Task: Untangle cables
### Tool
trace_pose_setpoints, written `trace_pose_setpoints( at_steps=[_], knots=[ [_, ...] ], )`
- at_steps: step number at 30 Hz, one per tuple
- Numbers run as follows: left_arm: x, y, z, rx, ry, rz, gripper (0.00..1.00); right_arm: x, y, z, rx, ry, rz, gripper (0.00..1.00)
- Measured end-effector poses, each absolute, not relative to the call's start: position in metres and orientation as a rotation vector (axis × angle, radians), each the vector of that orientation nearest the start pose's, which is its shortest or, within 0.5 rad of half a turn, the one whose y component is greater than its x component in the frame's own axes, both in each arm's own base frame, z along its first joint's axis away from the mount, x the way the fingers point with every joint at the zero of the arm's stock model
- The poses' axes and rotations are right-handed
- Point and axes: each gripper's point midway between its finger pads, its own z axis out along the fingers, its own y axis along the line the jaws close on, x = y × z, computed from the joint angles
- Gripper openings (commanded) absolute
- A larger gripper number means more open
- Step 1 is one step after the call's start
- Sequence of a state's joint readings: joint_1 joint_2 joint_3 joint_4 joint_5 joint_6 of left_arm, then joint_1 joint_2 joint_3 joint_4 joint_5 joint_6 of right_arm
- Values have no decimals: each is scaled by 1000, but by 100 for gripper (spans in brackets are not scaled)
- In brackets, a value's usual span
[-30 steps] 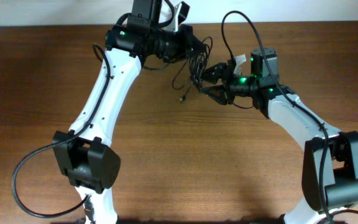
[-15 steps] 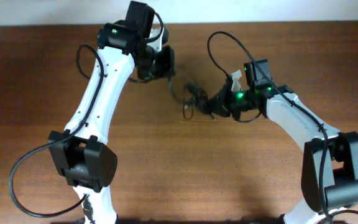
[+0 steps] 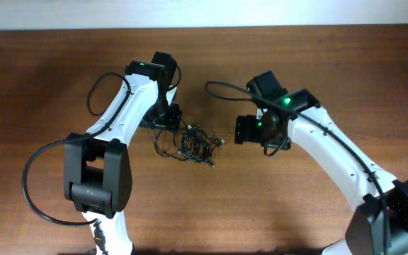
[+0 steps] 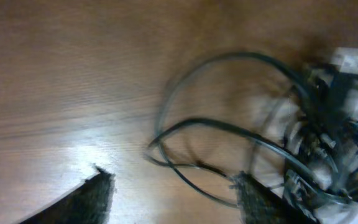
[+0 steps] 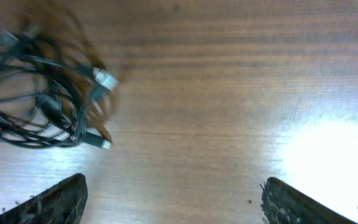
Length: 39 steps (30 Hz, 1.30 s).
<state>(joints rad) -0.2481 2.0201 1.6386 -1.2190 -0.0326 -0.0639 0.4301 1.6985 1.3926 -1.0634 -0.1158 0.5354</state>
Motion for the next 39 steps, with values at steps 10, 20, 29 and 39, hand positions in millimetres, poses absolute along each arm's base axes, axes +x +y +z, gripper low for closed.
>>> trace_pose_setpoints(
  at_steps=[10,20,29,39],
  knots=[
    [357,-173,99,562,3051,-584,44,346,95,172,318,2933,318,96],
    [345,-186,69,-480,3024,60,53,345,95,172,287,2941,313,97],
    [346,-209,63,-519,2958,62,47,344,95,172,254,2947,308,98],
    [361,-198,40,-523,2859,137,33,344,95,171,250,2948,307,97]
  ],
)
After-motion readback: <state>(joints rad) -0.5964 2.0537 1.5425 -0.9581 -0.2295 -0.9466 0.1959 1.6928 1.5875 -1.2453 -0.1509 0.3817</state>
